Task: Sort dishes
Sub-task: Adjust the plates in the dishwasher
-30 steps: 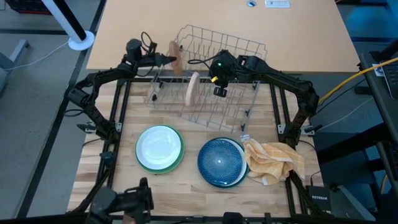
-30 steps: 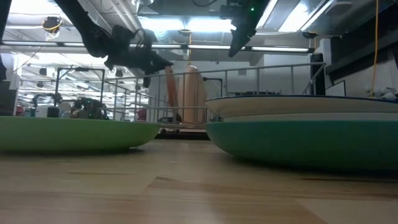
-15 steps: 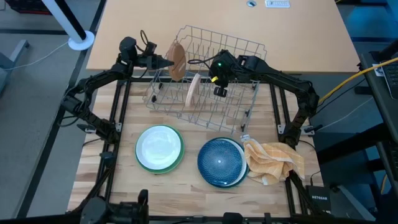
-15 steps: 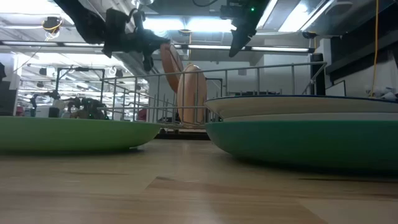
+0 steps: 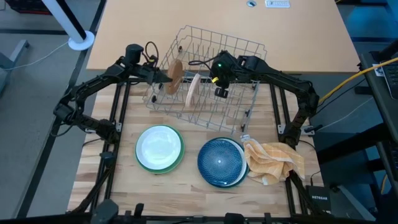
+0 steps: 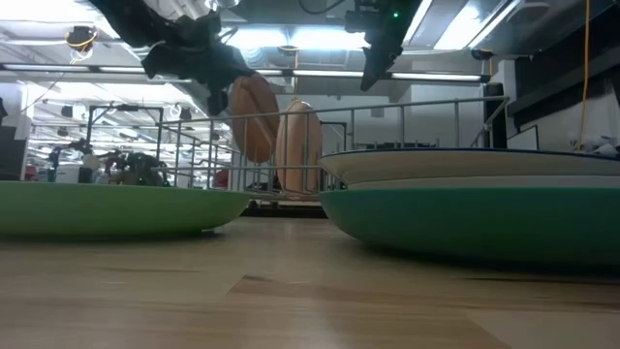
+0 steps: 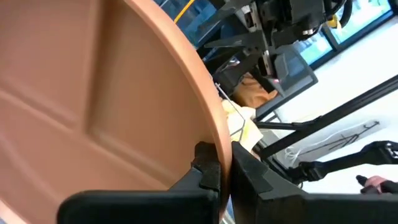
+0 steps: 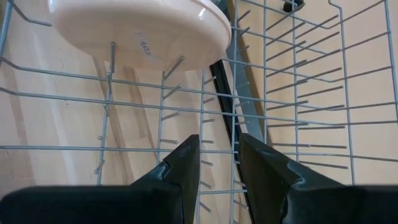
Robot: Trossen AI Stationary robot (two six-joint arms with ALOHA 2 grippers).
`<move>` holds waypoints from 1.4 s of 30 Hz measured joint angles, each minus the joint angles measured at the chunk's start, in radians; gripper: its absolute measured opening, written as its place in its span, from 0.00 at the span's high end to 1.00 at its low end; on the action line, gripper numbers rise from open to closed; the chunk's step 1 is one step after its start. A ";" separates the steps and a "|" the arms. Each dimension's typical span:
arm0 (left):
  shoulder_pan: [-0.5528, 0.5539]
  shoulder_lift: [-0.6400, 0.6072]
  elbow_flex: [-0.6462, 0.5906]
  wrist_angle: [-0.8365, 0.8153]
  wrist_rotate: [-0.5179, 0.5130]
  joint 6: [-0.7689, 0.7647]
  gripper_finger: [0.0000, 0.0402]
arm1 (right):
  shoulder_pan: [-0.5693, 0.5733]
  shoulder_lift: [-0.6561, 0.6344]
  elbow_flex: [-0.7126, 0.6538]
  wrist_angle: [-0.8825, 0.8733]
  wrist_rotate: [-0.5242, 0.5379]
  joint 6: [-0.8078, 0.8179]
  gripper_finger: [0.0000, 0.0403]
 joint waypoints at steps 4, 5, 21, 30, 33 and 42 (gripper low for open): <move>-0.010 -0.001 0.001 -0.068 -0.036 0.057 0.99 | 0.000 0.000 0.000 -0.002 0.000 0.000 0.71; -0.012 0.001 -0.001 -0.089 -0.044 0.069 0.99 | 0.000 0.000 0.000 -0.002 0.000 0.000 0.71; -0.052 0.002 -0.002 -0.242 -0.280 0.220 0.85 | 0.000 -0.001 0.000 -0.008 -0.001 0.027 0.71; -0.099 0.002 -0.002 -0.420 -0.332 0.414 0.67 | 0.000 -0.001 0.000 -0.010 -0.001 0.027 0.71; -0.113 0.002 -0.002 -0.451 -0.333 0.443 0.63 | 0.000 -0.001 0.000 -0.010 -0.001 0.027 0.71; -0.103 0.002 -0.002 -0.403 -0.335 0.429 0.61 | 0.000 -0.001 0.000 -0.010 -0.001 0.027 0.71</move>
